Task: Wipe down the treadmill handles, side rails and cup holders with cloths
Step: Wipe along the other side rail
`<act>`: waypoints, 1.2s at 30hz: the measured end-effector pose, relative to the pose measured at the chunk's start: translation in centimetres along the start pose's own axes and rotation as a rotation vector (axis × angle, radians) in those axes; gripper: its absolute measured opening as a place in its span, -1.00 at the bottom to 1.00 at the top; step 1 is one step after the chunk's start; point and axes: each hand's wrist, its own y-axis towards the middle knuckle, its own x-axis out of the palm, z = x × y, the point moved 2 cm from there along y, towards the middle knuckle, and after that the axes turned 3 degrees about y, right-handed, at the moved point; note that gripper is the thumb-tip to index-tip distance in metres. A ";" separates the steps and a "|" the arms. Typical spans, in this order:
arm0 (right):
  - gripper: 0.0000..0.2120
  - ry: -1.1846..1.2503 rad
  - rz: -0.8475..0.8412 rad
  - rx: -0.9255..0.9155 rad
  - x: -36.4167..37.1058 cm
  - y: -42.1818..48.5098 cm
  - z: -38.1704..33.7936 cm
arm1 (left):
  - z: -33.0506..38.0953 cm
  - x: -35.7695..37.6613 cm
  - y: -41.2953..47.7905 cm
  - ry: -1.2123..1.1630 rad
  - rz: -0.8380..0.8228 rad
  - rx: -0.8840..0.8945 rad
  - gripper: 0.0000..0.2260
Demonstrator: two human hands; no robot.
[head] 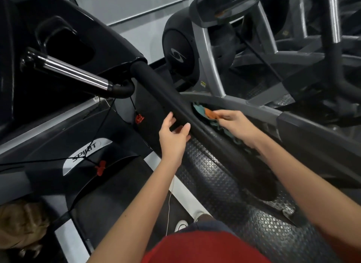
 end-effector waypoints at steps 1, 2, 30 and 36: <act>-0.64 -0.036 -0.009 -0.005 -0.8 -1.2 0.5 | 0.0 0.0 0.1 0.008 0.009 0.006 -0.47; -0.63 -0.070 -0.021 -0.006 -1.5 -2.4 0.8 | 0.0 0.0 0.1 0.018 0.015 0.014 -0.47; -0.60 -0.198 -0.182 -0.277 1.4 -0.3 -0.4 | -4.1 2.1 -3.7 0.046 0.161 0.053 -0.73; -0.70 -0.268 -0.179 -0.344 -0.3 -3.1 0.7 | -4.5 2.4 -4.8 0.034 0.133 0.054 -0.68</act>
